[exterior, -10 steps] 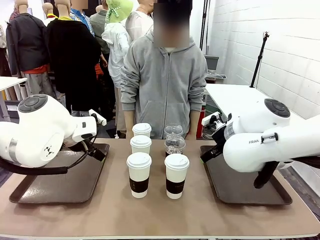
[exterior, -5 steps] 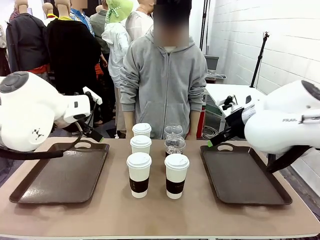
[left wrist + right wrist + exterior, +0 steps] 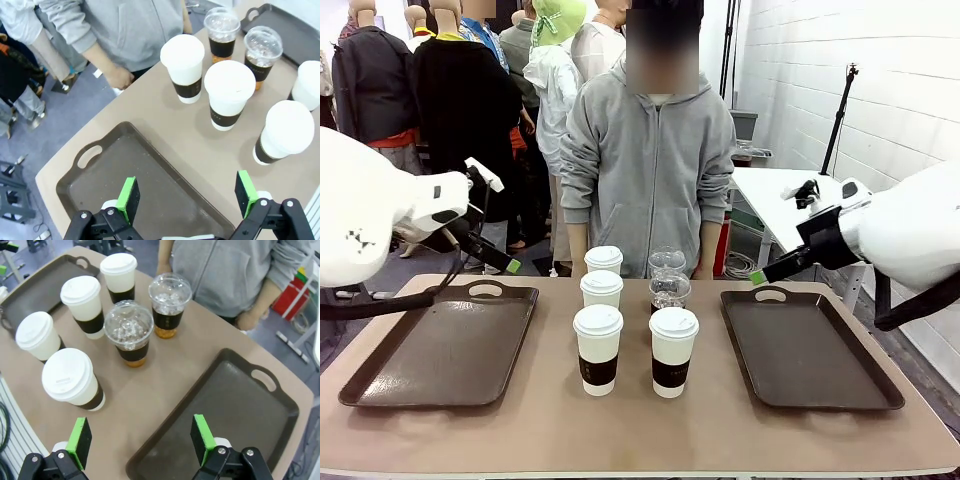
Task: Distribute the coffee onto the tray.
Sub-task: Pick up one iced Americano and place it on the right Handle tray.
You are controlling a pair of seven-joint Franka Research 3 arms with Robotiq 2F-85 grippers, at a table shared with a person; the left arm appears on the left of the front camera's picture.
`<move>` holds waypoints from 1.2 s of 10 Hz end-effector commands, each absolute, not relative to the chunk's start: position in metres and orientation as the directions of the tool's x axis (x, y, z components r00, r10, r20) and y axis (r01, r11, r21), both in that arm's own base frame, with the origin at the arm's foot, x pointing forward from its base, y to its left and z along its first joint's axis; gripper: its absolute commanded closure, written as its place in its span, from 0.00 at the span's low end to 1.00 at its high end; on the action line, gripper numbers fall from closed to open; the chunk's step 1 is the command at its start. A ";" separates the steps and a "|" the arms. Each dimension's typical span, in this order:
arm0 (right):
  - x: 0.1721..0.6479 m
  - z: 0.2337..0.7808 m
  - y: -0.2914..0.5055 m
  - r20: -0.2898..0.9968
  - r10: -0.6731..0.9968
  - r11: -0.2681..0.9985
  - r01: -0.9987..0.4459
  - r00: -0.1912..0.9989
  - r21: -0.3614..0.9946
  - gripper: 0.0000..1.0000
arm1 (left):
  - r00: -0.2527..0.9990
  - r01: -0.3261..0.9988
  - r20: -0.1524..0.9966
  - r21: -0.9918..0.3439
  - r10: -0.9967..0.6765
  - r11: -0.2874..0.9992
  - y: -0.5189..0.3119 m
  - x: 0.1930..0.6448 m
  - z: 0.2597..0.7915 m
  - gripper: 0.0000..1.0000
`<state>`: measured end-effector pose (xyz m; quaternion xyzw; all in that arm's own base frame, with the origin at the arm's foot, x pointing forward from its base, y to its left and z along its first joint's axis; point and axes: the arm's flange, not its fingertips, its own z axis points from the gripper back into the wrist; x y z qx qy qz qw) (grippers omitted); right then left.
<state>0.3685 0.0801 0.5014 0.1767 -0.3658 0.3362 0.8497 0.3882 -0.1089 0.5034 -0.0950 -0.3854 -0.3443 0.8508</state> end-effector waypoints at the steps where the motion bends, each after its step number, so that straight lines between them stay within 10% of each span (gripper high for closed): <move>1: 0.362 0.485 0.067 0.768 0.444 0.642 -0.761 0.461 0.086 0.00 | 0.404 0.743 0.746 0.069 -0.529 0.666 -0.083 0.377 0.497 0.00; 12: 0.370 0.495 0.064 0.766 0.438 0.647 -0.756 0.470 0.094 0.00 | 0.391 0.752 0.730 0.098 -0.561 0.652 -0.079 0.384 0.508 0.00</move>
